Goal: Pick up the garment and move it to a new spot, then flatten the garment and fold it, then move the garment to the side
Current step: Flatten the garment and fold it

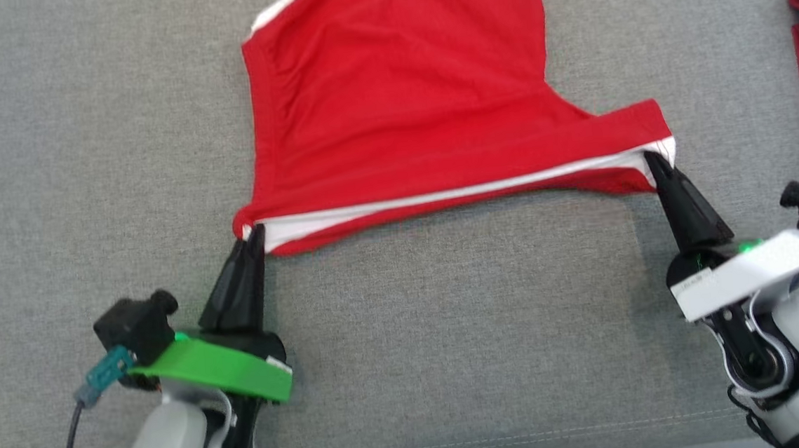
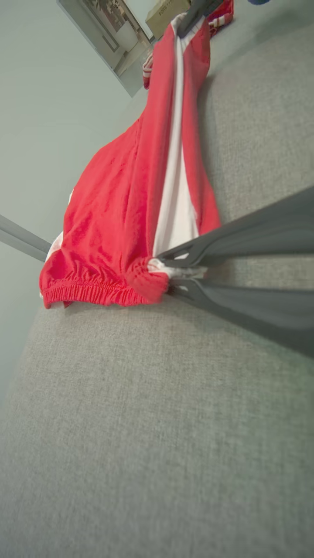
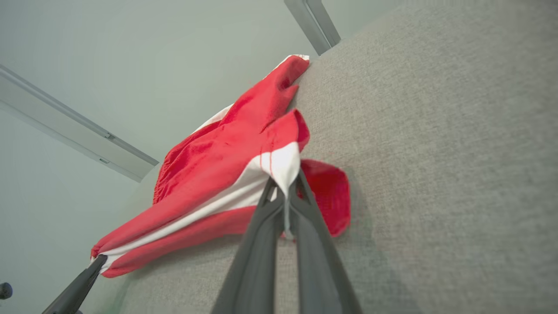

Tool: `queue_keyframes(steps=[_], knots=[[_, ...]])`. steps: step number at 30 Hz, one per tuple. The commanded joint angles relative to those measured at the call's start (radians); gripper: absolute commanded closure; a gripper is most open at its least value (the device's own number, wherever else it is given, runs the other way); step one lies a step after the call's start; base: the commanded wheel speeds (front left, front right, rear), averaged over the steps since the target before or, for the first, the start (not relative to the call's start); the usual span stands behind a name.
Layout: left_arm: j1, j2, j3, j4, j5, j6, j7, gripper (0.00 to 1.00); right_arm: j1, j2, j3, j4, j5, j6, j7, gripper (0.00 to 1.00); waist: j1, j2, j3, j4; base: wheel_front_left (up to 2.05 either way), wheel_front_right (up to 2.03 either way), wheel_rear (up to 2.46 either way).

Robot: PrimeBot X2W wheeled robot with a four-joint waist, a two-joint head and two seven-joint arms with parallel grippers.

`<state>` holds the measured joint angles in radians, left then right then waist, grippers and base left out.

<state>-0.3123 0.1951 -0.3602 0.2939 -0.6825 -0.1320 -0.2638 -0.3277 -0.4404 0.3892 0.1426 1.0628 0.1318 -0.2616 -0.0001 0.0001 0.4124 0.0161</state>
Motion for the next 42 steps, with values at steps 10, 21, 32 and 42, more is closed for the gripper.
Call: queue_keyframes(steps=[10,21,32,42], knots=[[0.368,0.024,0.024,-0.301,-0.038,0.126,0.054,1.00,0.317,-0.050,-0.101,-0.246,-0.030,-0.003,-0.005,1.00,0.0001,-0.0001,-0.104,-0.040,0.00,0.00,0.00],[0.449,0.071,0.032,-0.611,-0.039,0.240,0.177,1.00,0.367,-0.081,-0.147,-0.338,-0.031,-0.003,-0.006,1.00,0.0001,-0.0001,-0.094,-0.021,0.00,0.00,0.00],[0.164,0.014,0.003,-0.525,-0.024,0.243,0.265,1.00,0.098,-0.087,-0.070,-0.163,-0.079,-0.002,0.012,1.00,0.0001,-0.0001,-0.021,0.003,0.00,0.00,0.00],[-0.133,-0.079,0.033,-0.154,-0.043,0.247,0.240,1.00,-0.263,0.017,-0.002,0.108,-0.169,-0.002,0.086,1.00,0.0001,-0.0001,0.039,0.017,0.00,0.00,0.00]])
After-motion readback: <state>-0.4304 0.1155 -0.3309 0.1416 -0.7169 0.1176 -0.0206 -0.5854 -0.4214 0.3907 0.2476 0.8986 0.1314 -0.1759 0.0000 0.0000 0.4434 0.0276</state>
